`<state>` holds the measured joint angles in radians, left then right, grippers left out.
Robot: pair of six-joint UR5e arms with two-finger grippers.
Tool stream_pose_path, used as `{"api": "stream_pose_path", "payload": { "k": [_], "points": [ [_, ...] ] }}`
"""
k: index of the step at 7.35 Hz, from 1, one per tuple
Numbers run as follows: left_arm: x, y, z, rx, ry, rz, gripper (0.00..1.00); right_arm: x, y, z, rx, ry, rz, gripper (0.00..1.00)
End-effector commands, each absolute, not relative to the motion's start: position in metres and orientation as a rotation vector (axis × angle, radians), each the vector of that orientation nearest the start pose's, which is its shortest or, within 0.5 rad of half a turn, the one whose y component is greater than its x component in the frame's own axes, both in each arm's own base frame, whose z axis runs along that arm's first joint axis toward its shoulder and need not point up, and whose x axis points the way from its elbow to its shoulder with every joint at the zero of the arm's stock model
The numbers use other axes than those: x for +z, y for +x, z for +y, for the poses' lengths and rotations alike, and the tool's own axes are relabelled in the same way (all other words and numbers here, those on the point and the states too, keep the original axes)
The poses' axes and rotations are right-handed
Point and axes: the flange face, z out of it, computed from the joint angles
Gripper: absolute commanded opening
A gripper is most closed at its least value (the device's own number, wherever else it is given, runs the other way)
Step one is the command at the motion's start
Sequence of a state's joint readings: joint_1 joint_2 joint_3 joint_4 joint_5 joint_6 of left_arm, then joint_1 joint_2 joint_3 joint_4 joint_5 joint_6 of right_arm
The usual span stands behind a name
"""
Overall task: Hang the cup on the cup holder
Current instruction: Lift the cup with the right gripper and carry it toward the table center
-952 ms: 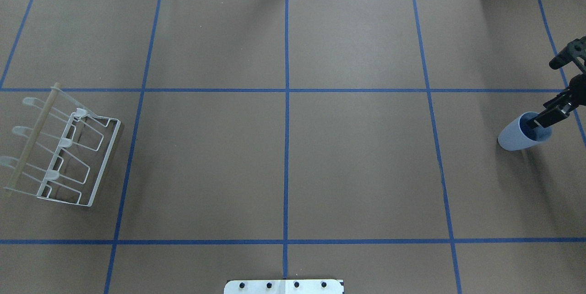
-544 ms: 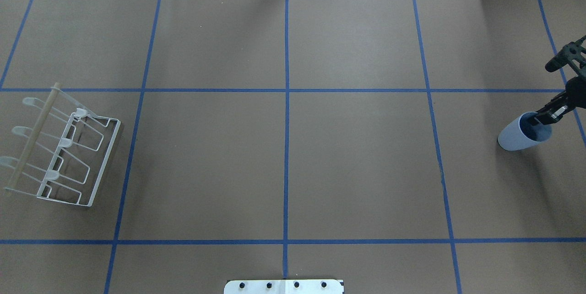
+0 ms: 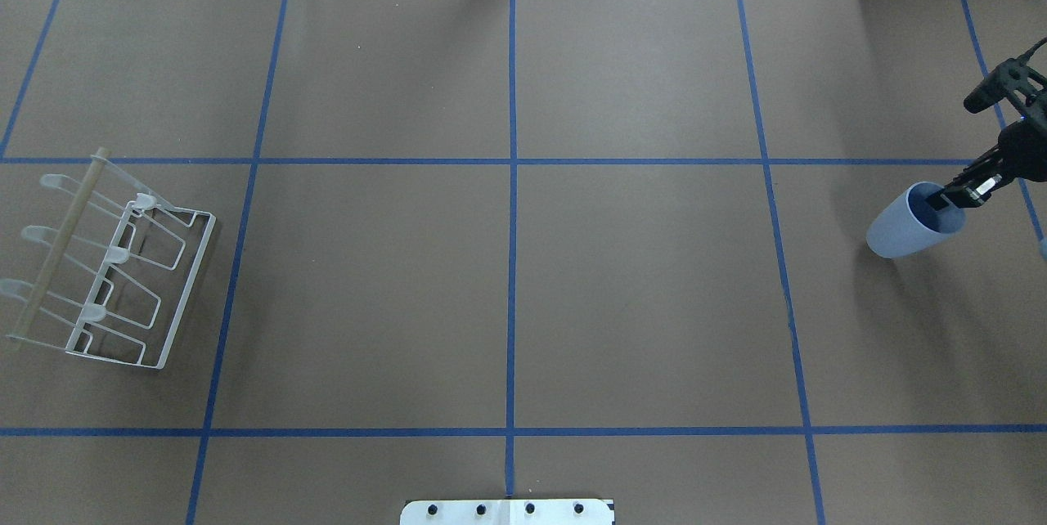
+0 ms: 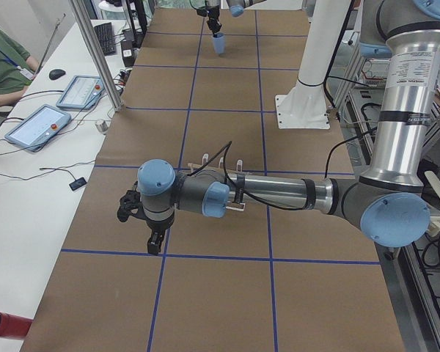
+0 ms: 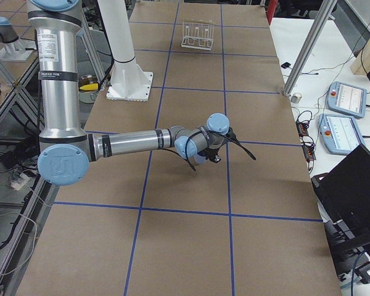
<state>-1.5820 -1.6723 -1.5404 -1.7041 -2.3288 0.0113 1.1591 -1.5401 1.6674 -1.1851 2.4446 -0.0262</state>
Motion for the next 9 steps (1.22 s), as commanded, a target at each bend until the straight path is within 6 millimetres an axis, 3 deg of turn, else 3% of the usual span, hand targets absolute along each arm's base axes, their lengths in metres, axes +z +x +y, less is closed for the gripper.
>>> {"api": "stream_pose_path", "payload": {
  "k": [1, 3, 5, 6, 8, 9],
  "points": [
    [0.577, -0.065, -0.568, 0.104, 0.251, 0.753, 0.99, 0.458, -0.165, -0.522, -0.444, 0.332, -1.012, 0.00],
    [0.524, -0.056, -0.595, 0.106, 0.360, 0.764, 0.99, 0.375, -0.169, -0.525, -0.277, 0.340, -1.084, 0.00],
    [0.482, -0.032, -0.599, -0.018, 0.531, 0.857, 0.98, 0.313, -0.163, -0.512, -0.134, 0.336, -1.156, 0.00],
    [0.462, -0.015, -0.594, -0.078, 0.581, 0.952, 0.98, 0.294, -0.159, -0.503, -0.070, 0.367, -1.236, 0.00],
    [0.421, 0.053, -0.575, -0.175, 0.548, 1.215, 0.98, 0.272, -0.170, -0.478, 0.105, 0.329, -1.459, 0.00],
    [0.383, 0.081, -0.577, -0.247, 0.493, 1.344, 0.98, 0.263, -0.178, -0.464, 0.138, 0.274, -1.552, 0.00]
  ]
}}
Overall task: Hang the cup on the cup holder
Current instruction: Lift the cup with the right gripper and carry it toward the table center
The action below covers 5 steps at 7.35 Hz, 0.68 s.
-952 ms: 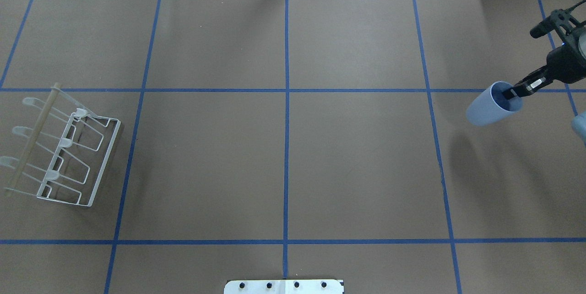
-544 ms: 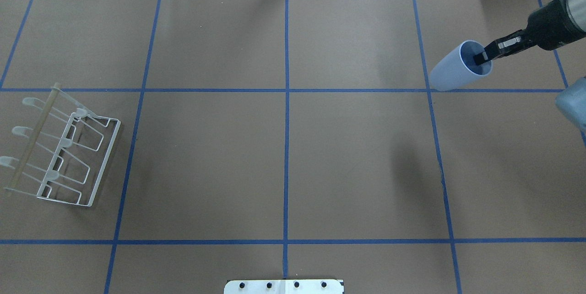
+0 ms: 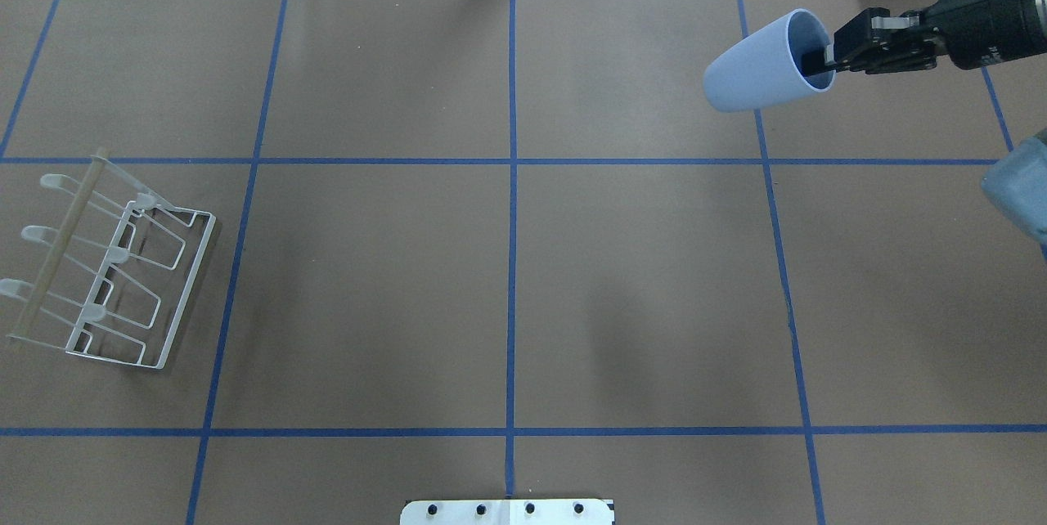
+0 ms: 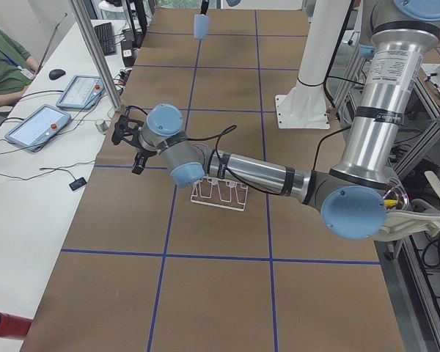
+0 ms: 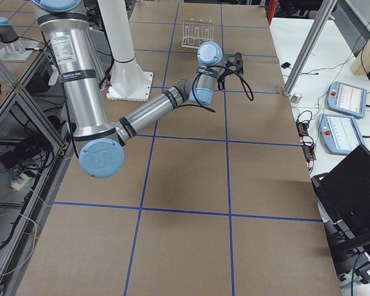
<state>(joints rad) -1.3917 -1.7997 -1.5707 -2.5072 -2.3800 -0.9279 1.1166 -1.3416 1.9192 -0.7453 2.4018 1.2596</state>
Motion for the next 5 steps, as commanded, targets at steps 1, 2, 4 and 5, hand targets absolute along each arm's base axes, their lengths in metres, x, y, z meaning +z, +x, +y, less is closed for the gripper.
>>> {"api": "stream_pose_path", "payload": {
  "k": [1, 2, 4, 5],
  "points": [
    [0.343, 0.097, -0.581, -0.329, 0.417, 1.460, 0.98, 0.257, -0.184, -0.453, 0.129, 0.250, -1.615, 0.00],
    [0.320, 0.128, -0.569, -0.330, 0.351, 1.564, 0.98, 0.252, -0.193, -0.441, 0.119, 0.214, -1.670, 0.00],
    [0.267, 0.166, -0.538, -0.326, 0.239, 1.722, 0.98, 0.239, -0.210, -0.420, 0.127, 0.178, -1.806, 0.00],
    [0.234, 0.188, -0.517, -0.386, 0.206, 1.809, 0.98, 0.233, -0.227, -0.406, 0.104, 0.216, -1.884, 0.00]
  ]
}}
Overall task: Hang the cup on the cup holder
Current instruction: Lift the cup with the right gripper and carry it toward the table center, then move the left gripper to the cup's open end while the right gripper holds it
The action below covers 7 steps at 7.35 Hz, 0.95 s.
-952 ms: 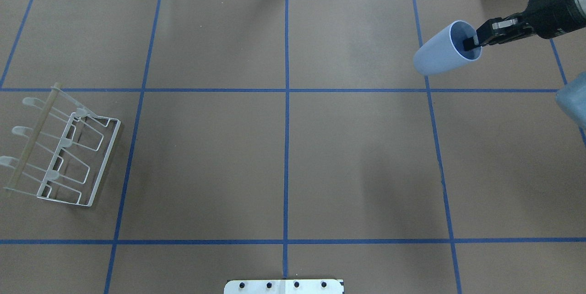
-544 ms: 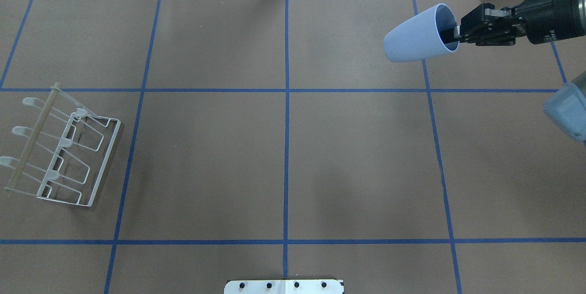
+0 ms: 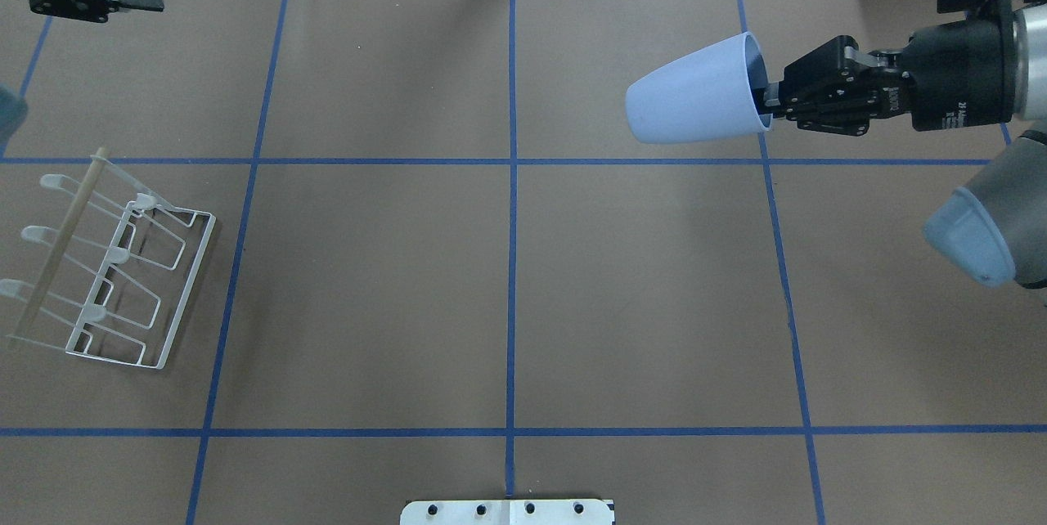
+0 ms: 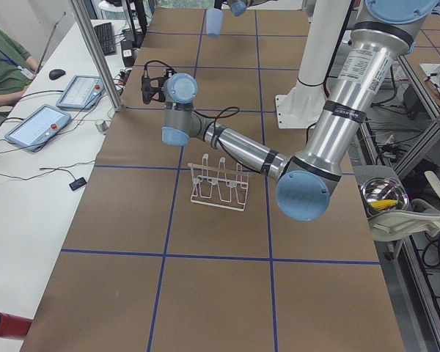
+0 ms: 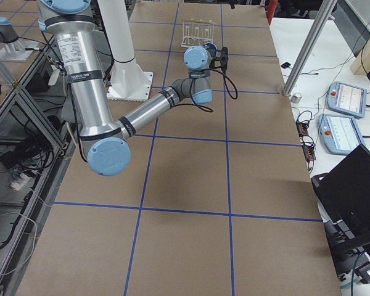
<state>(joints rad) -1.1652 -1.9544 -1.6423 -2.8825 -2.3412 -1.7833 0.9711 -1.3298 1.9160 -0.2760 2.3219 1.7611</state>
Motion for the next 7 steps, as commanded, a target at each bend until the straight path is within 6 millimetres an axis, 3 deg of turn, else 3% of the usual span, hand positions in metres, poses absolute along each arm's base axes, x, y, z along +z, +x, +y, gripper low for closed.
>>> {"api": "stream_pose_path", "payload": {
  "k": [1, 3, 5, 7],
  "points": [
    [0.206, 0.219, -0.488, -0.413, 0.171, 1.894, 0.98, 0.228, -0.238, -0.396, 0.112, 0.213, -1.932, 0.00],
    [0.172, 0.253, -0.454, -0.462, 0.103, 2.007, 0.98, 0.200, -0.257, -0.390, 0.096, 0.221, -1.998, 0.00],
    [0.143, 0.257, -0.442, -0.497, 0.025, 2.085, 0.98, 0.166, -0.272, -0.381, 0.130, 0.216, -2.091, 0.00],
    [0.129, 0.268, -0.430, -0.543, 0.005, 2.143, 0.98, 0.148, -0.289, -0.358, 0.147, 0.201, -2.159, 0.00]
  ]
}}
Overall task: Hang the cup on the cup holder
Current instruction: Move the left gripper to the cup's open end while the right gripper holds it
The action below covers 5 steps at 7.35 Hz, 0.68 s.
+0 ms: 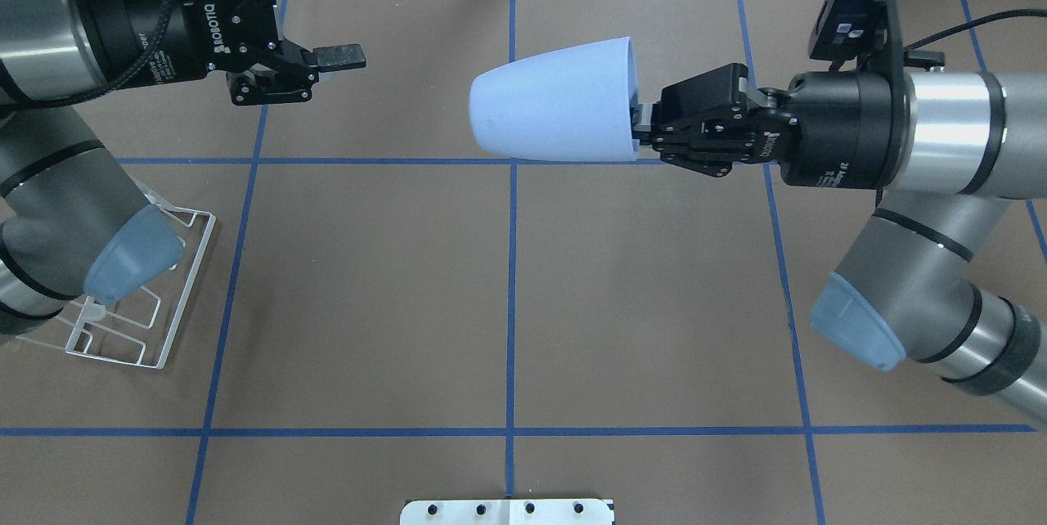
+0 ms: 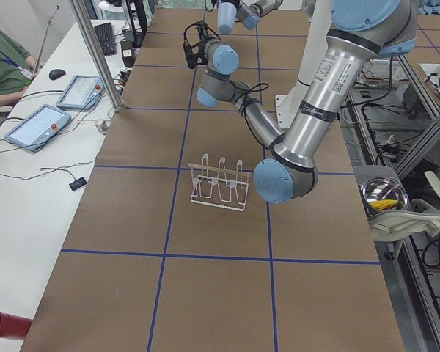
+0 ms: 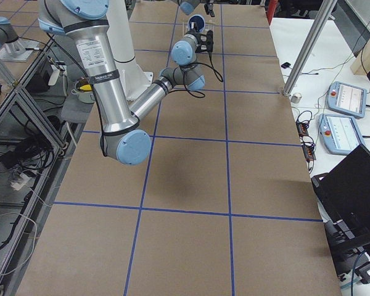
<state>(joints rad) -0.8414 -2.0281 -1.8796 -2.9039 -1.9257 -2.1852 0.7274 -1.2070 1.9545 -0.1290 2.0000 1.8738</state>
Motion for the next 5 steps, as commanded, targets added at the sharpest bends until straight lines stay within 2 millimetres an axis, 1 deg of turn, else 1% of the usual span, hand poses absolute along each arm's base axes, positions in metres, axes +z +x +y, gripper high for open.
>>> {"api": "stream_pose_path", "payload": {
  "k": [1, 2, 3, 4, 5],
  "points": [
    [0.123, 0.282, -0.410, -0.509, -0.047, 2.156, 0.98, 0.144, -0.295, -0.354, 0.152, 0.197, -2.176, 0.00],
    [0.120, 0.286, -0.403, -0.503, -0.080, 2.165, 0.98, 0.140, -0.297, -0.354, 0.167, 0.205, -2.187, 0.00],
    [0.118, 0.284, -0.400, -0.513, -0.113, 2.174, 0.98, 0.137, -0.296, -0.355, 0.169, 0.211, -2.195, 0.00],
    [0.113, 0.282, -0.394, -0.511, -0.144, 2.187, 0.98, 0.137, -0.296, -0.356, 0.184, 0.218, -2.197, 0.00],
    [0.111, 0.285, -0.387, -0.502, -0.172, 2.193, 0.98, 0.140, -0.296, -0.357, 0.181, 0.233, -2.227, 0.00]
  ]
}}
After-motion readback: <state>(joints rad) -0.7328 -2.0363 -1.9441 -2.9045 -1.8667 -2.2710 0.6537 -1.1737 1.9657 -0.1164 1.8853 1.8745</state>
